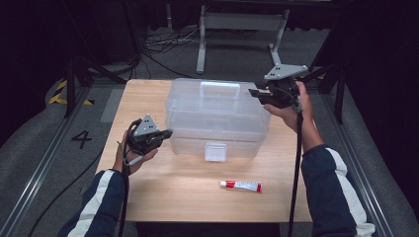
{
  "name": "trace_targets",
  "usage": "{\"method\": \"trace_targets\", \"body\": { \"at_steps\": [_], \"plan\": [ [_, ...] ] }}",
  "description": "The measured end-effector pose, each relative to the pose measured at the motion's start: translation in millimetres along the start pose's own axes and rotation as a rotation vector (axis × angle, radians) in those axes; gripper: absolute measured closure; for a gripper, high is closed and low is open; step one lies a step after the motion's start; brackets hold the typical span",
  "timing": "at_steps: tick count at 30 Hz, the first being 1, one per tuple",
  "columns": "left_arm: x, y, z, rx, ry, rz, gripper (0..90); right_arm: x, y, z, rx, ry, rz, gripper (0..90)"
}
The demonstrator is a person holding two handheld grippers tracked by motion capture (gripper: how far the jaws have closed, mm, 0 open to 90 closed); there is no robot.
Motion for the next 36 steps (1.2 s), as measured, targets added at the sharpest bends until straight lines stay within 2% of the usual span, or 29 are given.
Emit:
{"method": "trace_targets", "body": {
  "at_steps": [6,7,12,19,25,29,34,36],
  "plan": [
    [-2.3,-1.4,1.3,0.003,0.011,0.002,90.0,9.2,10.7,12.4,0.015,0.020,-0.014,62.6],
    [-3.0,-1.3,1.6,0.003,0.010,0.003,90.0,11.7,15.0,15.5,0.031,0.026,-0.017,62.4],
    [-5.6,-2.5,2.9,0.004,0.015,-0.002,89.9,26.1,26.6,30.7,0.041,0.058,-0.039,60.6],
    [-8.2,-2.5,4.0,0.003,0.017,-0.011,89.8,54.4,29.3,38.3,0.039,0.064,-0.054,58.8],
    [-12.5,-2.6,4.5,0.004,0.025,-0.016,89.8,80.6,32.6,37.3,0.033,0.072,-0.084,57.6],
    [-15.6,-3.1,4.6,0.003,0.034,-0.020,89.7,100.9,34.5,33.9,0.027,0.049,-0.096,56.6],
    [-18.8,-3.2,5.0,0.002,0.041,-0.020,89.7,120.4,33.4,27.6,0.041,0.027,-0.072,54.4],
    [-19.2,-4.1,5.5,0.000,0.045,-0.020,89.8,126.0,30.4,24.9,0.029,0.020,-0.071,52.5]
  ]
}}
Point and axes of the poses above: each handheld gripper's, and its own axes: z roughly backward along the jaws, x roughly out of its underside, y roughly to its right, the point moved 9 cm from there along -z, roughly forward along the jaws, and after that the axes turned 14 degrees about -z, right-handed, at the moved point
